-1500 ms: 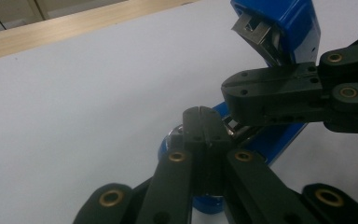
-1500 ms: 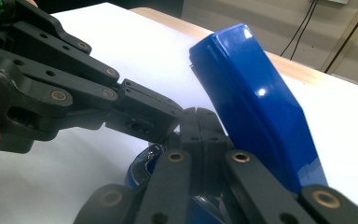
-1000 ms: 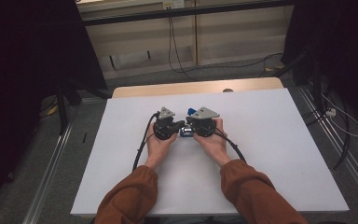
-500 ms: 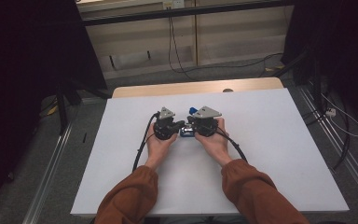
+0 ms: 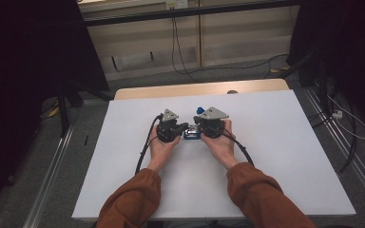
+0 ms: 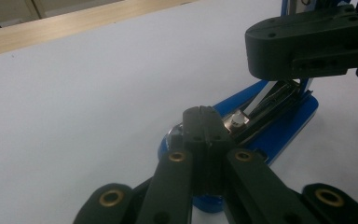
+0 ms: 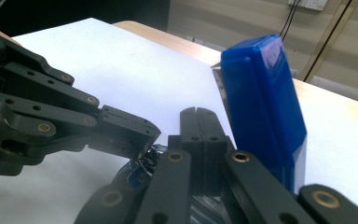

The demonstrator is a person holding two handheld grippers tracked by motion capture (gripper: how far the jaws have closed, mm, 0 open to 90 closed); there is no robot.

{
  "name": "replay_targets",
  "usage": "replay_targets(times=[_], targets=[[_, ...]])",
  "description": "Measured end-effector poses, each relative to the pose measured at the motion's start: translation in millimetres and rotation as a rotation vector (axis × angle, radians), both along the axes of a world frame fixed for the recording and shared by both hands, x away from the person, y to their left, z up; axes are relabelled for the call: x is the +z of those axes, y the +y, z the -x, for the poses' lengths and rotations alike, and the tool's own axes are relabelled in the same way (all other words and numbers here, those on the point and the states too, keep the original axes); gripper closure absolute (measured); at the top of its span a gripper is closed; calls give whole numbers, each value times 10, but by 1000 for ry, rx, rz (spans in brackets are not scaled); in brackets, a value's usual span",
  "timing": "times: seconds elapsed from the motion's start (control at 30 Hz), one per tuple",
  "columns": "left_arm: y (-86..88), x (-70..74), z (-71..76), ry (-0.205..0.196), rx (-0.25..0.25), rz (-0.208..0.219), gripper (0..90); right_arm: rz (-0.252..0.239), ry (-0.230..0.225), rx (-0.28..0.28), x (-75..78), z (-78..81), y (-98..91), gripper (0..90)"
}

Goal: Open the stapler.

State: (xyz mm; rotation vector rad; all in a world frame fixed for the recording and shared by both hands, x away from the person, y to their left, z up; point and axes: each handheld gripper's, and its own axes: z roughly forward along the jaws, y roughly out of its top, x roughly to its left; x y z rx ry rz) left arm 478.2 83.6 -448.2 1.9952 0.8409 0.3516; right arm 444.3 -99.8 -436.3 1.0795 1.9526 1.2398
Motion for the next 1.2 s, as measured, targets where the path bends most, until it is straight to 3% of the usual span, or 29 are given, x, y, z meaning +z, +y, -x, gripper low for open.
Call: replay_targets(times=[0.07, 0.4, 1.2], targets=[[11, -8, -7, 3, -4, 14, 900, 3, -1, 0, 2, 2, -2, 900], [4, -4, -1, -6, -7, 1, 900, 6, -21, -22, 37, 8, -87, 900], [3, -6, 7, -9, -4, -1, 900, -19, -10, -41, 70, 40, -221, 900]])
